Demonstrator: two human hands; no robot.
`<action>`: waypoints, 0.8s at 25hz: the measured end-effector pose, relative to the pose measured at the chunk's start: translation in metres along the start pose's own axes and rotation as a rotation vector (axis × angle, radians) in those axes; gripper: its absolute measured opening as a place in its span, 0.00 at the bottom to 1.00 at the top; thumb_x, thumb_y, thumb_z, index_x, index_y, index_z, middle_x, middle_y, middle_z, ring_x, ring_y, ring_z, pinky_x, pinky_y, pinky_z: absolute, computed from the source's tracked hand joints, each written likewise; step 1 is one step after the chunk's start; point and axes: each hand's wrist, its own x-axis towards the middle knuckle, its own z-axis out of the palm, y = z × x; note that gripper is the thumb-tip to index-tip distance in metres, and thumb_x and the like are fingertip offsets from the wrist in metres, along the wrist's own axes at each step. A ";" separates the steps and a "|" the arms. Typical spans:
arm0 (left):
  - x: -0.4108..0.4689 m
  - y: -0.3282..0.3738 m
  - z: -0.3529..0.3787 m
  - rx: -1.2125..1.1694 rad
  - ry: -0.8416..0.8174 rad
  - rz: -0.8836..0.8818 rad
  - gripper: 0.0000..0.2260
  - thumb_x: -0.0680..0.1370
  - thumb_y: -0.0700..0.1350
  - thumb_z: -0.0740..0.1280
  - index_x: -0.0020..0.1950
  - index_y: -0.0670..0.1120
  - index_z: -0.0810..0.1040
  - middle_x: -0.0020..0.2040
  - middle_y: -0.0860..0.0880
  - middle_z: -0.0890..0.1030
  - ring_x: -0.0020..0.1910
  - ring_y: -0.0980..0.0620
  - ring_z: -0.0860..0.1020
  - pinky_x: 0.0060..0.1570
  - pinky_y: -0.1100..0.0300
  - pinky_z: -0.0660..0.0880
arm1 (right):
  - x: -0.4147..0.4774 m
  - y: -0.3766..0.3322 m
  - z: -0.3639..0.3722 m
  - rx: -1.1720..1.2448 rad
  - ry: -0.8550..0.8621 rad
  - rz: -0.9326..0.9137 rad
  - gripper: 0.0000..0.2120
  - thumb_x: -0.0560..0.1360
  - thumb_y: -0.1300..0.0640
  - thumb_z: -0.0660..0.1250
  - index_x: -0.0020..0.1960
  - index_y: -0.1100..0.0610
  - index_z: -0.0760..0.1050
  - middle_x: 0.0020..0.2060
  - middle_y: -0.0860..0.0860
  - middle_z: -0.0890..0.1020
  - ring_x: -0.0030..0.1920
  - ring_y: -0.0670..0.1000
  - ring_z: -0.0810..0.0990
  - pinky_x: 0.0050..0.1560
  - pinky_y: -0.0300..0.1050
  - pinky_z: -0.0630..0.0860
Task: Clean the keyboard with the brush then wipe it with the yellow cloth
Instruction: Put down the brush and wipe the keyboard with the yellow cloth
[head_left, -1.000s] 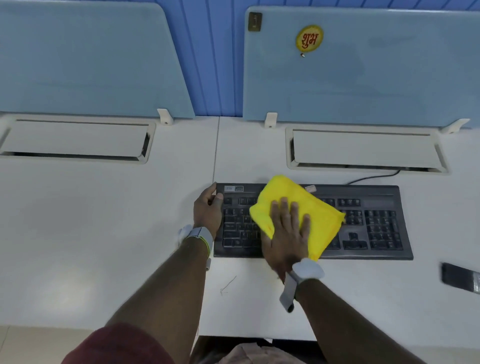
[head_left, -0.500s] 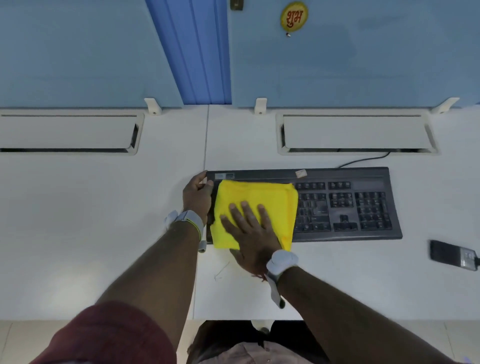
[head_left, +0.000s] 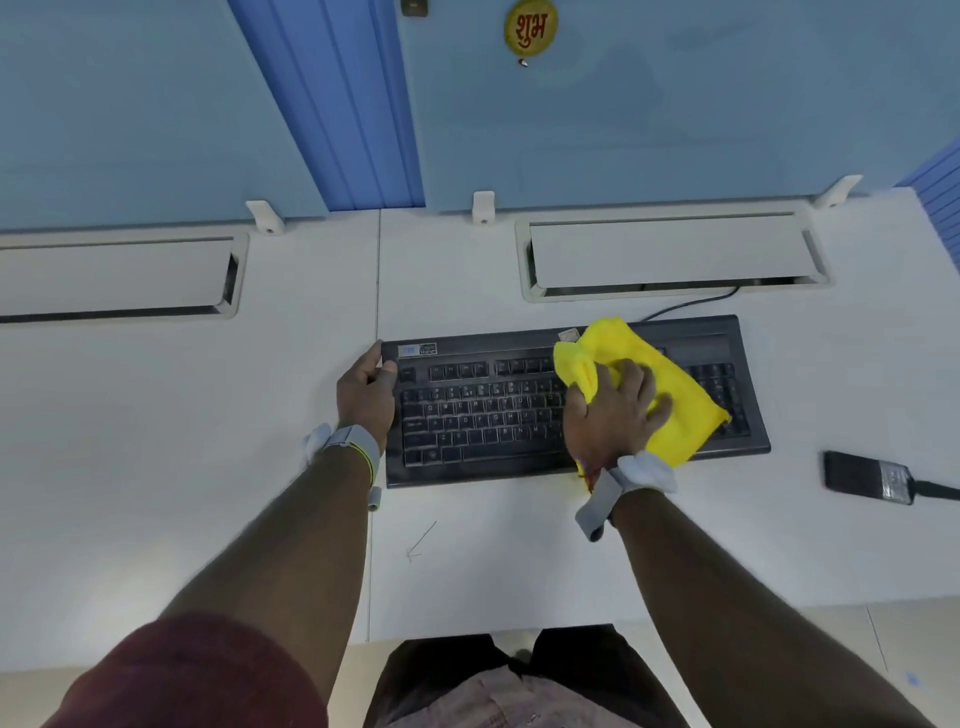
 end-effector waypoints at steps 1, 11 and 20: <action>0.000 0.000 -0.001 0.001 -0.003 -0.006 0.20 0.86 0.40 0.63 0.79 0.46 0.74 0.65 0.47 0.84 0.66 0.45 0.81 0.75 0.49 0.75 | -0.002 -0.005 0.002 -0.007 0.008 -0.042 0.27 0.69 0.42 0.54 0.59 0.55 0.79 0.62 0.61 0.75 0.69 0.66 0.66 0.66 0.74 0.56; 0.001 0.000 0.004 -0.001 0.046 0.008 0.20 0.84 0.41 0.65 0.77 0.47 0.78 0.70 0.42 0.84 0.68 0.41 0.82 0.75 0.43 0.76 | -0.058 -0.095 0.030 -0.043 -0.312 -0.429 0.32 0.72 0.37 0.48 0.73 0.47 0.66 0.77 0.61 0.59 0.78 0.65 0.47 0.71 0.74 0.42; -0.009 0.006 0.013 -0.008 0.059 0.047 0.20 0.87 0.41 0.61 0.80 0.47 0.73 0.78 0.45 0.77 0.76 0.44 0.76 0.79 0.50 0.71 | -0.069 0.010 0.014 -0.162 -0.267 -0.567 0.37 0.70 0.41 0.54 0.78 0.48 0.55 0.79 0.56 0.55 0.78 0.61 0.50 0.73 0.69 0.50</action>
